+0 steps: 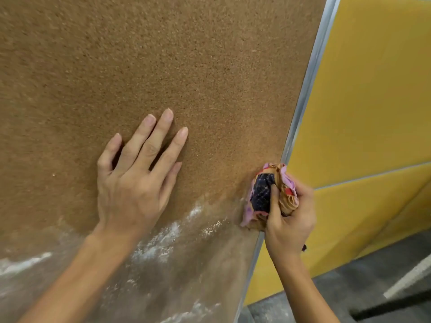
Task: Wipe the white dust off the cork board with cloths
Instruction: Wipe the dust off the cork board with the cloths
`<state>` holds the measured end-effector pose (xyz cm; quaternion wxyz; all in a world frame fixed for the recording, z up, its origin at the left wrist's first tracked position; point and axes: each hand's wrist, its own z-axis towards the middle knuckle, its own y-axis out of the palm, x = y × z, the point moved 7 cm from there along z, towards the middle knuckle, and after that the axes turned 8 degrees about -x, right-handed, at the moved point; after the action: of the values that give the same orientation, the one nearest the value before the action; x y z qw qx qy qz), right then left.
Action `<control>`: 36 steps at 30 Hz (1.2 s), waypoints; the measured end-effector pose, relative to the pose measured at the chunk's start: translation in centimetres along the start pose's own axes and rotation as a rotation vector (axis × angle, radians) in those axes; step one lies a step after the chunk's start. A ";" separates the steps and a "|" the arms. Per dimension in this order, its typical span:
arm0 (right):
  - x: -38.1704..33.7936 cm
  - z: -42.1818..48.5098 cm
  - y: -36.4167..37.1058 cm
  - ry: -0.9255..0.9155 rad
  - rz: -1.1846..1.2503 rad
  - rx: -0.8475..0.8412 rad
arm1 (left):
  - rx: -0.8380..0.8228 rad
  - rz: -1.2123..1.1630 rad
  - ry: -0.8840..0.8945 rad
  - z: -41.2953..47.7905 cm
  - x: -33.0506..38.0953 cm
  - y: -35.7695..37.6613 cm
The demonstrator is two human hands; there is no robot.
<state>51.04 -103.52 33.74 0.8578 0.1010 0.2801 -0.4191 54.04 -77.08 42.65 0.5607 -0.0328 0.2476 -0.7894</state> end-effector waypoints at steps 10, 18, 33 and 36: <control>1.2 -0.4 1.6 -0.470 -0.262 0.363 | 0.091 -0.081 -0.065 -7.7 -3.7 1.8; 1.8 -2.1 2.6 -0.595 -0.548 0.452 | 0.257 0.082 -0.026 -11.1 -5.1 1.7; 7.7 -9.0 6.2 -0.716 -0.673 0.036 | 0.288 0.115 -0.087 -14.1 -3.7 3.4; 5.9 -5.8 6.7 -0.666 -0.747 0.060 | 0.284 0.130 -0.093 -14.2 -3.7 3.9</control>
<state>56.85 -100.84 25.18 0.6888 -0.1211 -0.0042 -0.7148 54.12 -69.65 29.37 0.6204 0.0264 0.1086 -0.7763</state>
